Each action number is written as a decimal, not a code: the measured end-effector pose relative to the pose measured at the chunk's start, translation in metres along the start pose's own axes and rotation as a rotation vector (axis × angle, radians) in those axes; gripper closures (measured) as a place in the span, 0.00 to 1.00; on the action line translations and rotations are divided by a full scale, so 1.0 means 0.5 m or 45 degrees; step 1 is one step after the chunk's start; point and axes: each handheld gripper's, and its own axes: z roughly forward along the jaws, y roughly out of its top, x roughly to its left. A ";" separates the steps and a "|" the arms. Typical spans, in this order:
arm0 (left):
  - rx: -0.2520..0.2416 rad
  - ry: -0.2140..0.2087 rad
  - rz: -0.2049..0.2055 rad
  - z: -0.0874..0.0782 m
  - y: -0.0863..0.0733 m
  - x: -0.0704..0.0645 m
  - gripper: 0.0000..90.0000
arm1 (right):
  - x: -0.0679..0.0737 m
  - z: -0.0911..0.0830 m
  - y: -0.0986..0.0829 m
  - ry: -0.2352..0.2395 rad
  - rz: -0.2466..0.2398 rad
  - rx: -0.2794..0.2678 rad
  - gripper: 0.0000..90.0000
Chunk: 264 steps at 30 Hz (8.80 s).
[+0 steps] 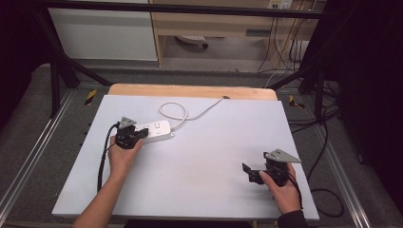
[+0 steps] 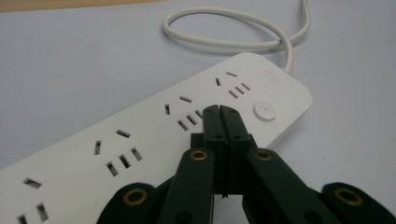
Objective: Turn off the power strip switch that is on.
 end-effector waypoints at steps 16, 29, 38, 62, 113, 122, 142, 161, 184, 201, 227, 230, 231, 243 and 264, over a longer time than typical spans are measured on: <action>0.018 0.004 -0.020 0.007 0.006 -0.006 1.00 | -0.001 -0.002 -0.001 0.001 0.004 0.001 0.03; 0.001 0.023 -0.034 0.002 0.000 -0.010 1.00 | -0.002 -0.002 -0.001 0.003 0.008 0.003 0.03; 0.003 -0.001 -0.072 0.002 0.000 -0.004 1.00 | -0.001 -0.001 -0.002 0.002 0.009 0.006 0.03; -0.001 0.002 -0.076 0.003 -0.002 -0.004 1.00 | -0.001 -0.001 -0.001 0.003 0.002 0.007 0.03; -0.008 -0.094 -0.073 -0.007 0.027 -0.006 1.00 | -0.006 -0.002 0.000 0.007 0.008 -0.004 0.03; -0.028 -0.106 -0.061 -0.005 0.029 -0.012 0.91 | -0.006 -0.001 0.000 0.007 0.009 0.001 0.03; -0.069 -0.154 -0.083 -0.013 0.037 -0.033 0.28 | -0.008 -0.002 0.000 0.008 0.016 -0.005 0.03; -0.062 -0.205 -0.091 -0.038 0.040 -0.059 0.07 | -0.006 -0.002 0.001 0.010 0.009 -0.006 0.03; -0.081 -0.230 -0.040 -0.099 0.016 -0.078 0.07 | -0.006 -0.002 0.002 0.013 0.006 -0.010 0.03; -0.119 -0.180 -0.055 -0.158 -0.009 -0.048 0.07 | -0.005 0.000 0.002 0.018 0.000 0.002 0.03; -0.151 -0.146 -0.042 -0.223 -0.052 -0.017 0.07 | -0.003 0.002 0.000 0.019 -0.001 0.010 0.03; -0.150 -0.142 -0.041 -0.229 -0.056 -0.015 0.07 | -0.002 0.003 0.000 0.020 -0.002 0.011 0.03; -0.149 -0.140 -0.039 -0.231 -0.057 -0.013 0.07 | -0.002 0.003 0.000 0.021 0.000 0.012 0.03; -0.170 -0.100 -0.064 -0.259 -0.100 0.012 0.07 | -0.004 0.002 0.000 0.018 -0.005 0.009 0.03; -0.146 -0.007 -0.048 -0.296 -0.165 0.027 0.08 | -0.014 0.002 -0.004 -0.041 0.005 0.036 0.03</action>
